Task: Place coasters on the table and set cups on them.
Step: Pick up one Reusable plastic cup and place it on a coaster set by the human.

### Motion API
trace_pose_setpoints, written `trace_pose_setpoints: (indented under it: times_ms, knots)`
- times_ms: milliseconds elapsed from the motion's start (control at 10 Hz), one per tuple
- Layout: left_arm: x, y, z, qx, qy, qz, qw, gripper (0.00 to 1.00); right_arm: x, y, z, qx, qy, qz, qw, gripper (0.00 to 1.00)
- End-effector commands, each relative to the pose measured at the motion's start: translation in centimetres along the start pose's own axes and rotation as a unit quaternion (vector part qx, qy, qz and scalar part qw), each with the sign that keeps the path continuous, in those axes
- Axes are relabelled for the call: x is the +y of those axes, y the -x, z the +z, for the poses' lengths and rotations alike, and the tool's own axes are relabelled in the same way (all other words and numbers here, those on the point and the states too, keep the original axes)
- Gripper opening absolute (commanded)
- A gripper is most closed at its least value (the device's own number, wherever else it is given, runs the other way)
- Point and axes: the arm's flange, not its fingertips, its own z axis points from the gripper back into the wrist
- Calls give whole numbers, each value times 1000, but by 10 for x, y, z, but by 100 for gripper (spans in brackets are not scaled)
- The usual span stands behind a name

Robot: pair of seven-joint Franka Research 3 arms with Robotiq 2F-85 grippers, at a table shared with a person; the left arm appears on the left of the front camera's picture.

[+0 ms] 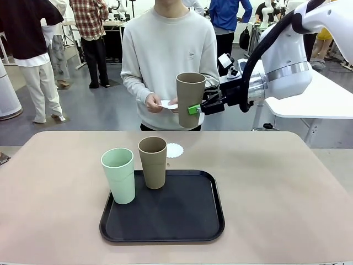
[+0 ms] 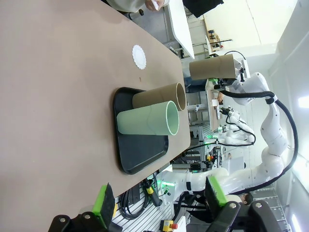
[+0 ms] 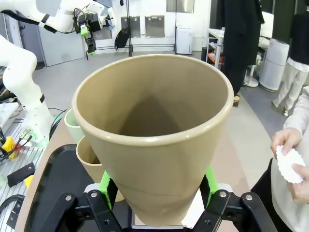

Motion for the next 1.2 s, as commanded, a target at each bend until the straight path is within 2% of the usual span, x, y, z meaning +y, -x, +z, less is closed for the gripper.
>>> trace_pose_setpoints:
  times_ms: [0,200,500,1100]
  knots:
    - [1,0,0,-1,7,-9,1000,100,0,10,-14,25,-10,10,1000,82]
    - [1,0,0,-1,7,-9,1000,100,-21,28,-33,9,-29,22,999,82]
    - [1,0,0,-1,7,-9,1000,100,-47,63,-53,-6,-12,16,1000,82]
    - [1,0,0,-1,7,-9,1000,100,-85,100,-88,-29,-15,4,999,82]
